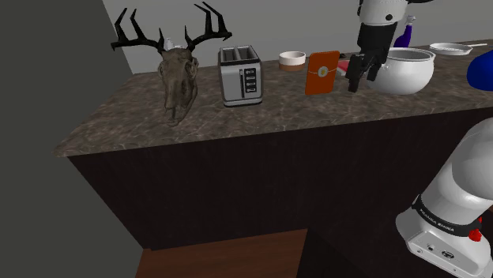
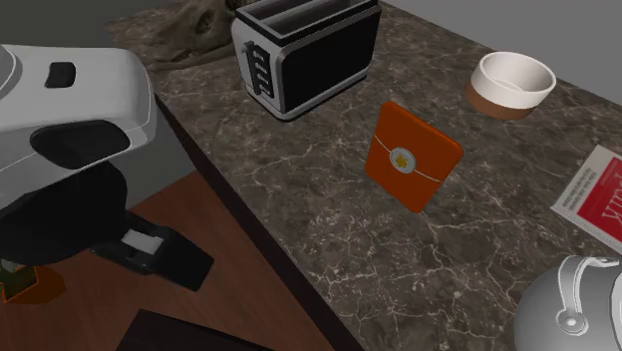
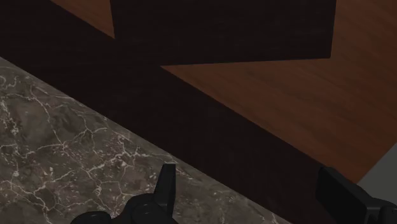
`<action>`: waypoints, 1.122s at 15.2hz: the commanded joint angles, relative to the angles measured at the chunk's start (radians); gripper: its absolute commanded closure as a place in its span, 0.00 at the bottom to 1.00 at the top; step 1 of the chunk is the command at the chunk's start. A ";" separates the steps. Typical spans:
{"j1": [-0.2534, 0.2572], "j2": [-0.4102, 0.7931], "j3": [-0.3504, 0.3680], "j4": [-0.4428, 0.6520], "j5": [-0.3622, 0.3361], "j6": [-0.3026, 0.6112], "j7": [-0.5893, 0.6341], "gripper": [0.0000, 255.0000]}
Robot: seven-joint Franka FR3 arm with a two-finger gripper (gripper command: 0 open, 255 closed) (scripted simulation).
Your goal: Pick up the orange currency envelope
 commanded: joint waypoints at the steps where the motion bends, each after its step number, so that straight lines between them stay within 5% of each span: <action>1: 0.000 0.000 0.000 0.000 0.000 0.000 0.000 0.00; 10: 0.030 0.158 -0.272 0.131 -0.131 0.048 -0.493 0.00; 17: 0.089 0.390 -0.461 0.345 -0.133 0.076 -0.878 0.00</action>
